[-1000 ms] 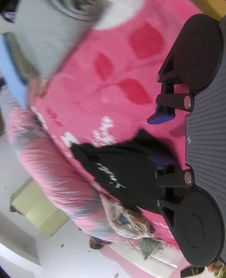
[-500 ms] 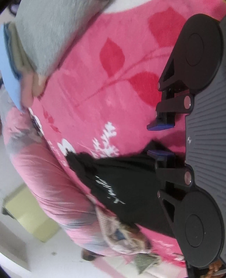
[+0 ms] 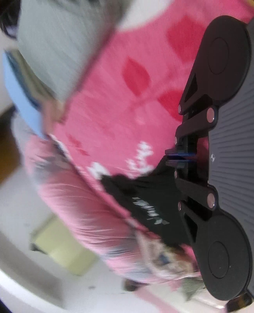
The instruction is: Fold clothes
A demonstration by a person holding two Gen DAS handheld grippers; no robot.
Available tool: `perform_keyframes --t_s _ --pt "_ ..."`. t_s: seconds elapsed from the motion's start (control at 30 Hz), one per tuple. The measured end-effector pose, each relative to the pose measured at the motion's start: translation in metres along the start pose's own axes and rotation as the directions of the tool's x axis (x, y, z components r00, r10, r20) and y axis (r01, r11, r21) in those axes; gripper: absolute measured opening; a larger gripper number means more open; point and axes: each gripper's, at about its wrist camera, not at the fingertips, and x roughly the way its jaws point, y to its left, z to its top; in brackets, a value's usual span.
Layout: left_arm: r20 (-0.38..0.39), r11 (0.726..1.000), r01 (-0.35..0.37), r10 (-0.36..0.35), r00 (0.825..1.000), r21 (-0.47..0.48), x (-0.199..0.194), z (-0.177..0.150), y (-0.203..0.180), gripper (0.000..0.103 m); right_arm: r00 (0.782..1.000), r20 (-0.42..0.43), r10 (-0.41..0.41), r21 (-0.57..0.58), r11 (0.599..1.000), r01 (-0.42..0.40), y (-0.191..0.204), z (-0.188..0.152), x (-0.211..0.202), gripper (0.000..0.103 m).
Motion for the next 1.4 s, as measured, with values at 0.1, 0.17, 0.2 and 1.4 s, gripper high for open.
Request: perform_keyframes --t_s 0.1,0.17,0.2,1.4 --pt "-0.001 1.000 -0.002 0.002 1.000 0.013 0.002 0.001 0.000 0.035 0.999 0.032 -0.024 0.049 0.999 0.022 -0.009 -0.004 -0.019 0.003" --pt "-0.003 1.000 -0.001 0.001 1.000 0.015 0.003 0.001 0.000 0.035 0.999 0.002 -0.042 0.103 0.994 0.042 -0.019 -0.009 -0.016 0.003" --pt "-0.005 1.000 0.000 0.000 1.000 0.018 0.003 0.002 0.001 0.035 0.999 -0.004 -0.036 0.135 0.990 0.036 -0.023 -0.010 -0.015 0.003" --pt "0.019 0.978 0.197 -0.199 0.980 0.067 0.025 0.075 -0.038 0.036 0.993 0.005 -0.120 -0.270 0.956 0.117 0.054 0.036 0.010 0.034"
